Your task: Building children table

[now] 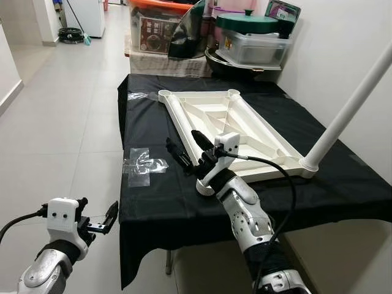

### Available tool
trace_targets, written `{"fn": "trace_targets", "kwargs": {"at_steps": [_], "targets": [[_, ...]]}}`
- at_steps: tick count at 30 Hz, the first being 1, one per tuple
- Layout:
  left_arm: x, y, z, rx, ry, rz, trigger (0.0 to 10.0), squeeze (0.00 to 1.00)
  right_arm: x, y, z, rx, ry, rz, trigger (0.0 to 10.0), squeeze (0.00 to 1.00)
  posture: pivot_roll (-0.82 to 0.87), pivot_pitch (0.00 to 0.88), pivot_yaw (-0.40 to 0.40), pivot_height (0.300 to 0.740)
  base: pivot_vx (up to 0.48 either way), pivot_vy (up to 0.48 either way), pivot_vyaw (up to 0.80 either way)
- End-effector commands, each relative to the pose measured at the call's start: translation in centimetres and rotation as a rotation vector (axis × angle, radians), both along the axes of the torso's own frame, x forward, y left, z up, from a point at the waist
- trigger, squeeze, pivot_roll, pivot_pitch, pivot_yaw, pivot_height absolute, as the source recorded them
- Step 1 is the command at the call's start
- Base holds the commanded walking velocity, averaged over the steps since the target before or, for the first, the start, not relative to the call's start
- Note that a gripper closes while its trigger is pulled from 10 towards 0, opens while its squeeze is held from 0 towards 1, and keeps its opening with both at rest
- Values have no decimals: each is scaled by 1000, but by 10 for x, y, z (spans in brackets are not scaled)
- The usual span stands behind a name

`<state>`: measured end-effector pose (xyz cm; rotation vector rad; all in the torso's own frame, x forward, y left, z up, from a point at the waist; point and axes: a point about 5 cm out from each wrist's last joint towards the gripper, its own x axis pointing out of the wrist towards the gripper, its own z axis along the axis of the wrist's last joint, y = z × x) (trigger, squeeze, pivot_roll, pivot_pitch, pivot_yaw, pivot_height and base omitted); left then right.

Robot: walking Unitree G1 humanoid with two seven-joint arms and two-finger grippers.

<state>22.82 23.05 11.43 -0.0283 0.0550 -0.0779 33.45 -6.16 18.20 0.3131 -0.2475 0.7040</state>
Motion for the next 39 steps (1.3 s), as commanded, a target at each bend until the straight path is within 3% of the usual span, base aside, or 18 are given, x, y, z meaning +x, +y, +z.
{"fn": "trace_targets", "kwargs": {"at_steps": [1,9,19,32,39], "targets": [[-1,-5,-3,-11,8,19,10000,0,-2,-2,-1,-10,14,-22,10000,1000,111,0,-125,740,0,0,0],[-1,-14,-10,-21,18,32,10000,0,-7,-10,-3,-5,30,-72,10000,1000,104,0,-128,740,0,0,0],[1,-12,-10,-9,11,42,10000,0,-7,-7,0,-4,42,-77,10000,1000,109,0,-133,740,0,0,0],[5,-16,-9,-3,0,39,10000,0,-9,-3,-2,-95,17,-83,10000,1000,105,0,-127,740,0,0,800],[5,-11,-6,20,-17,70,10000,0,-9,-2,-2,-130,8,-89,10000,1000,108,0,-124,740,0,0,800]]}}
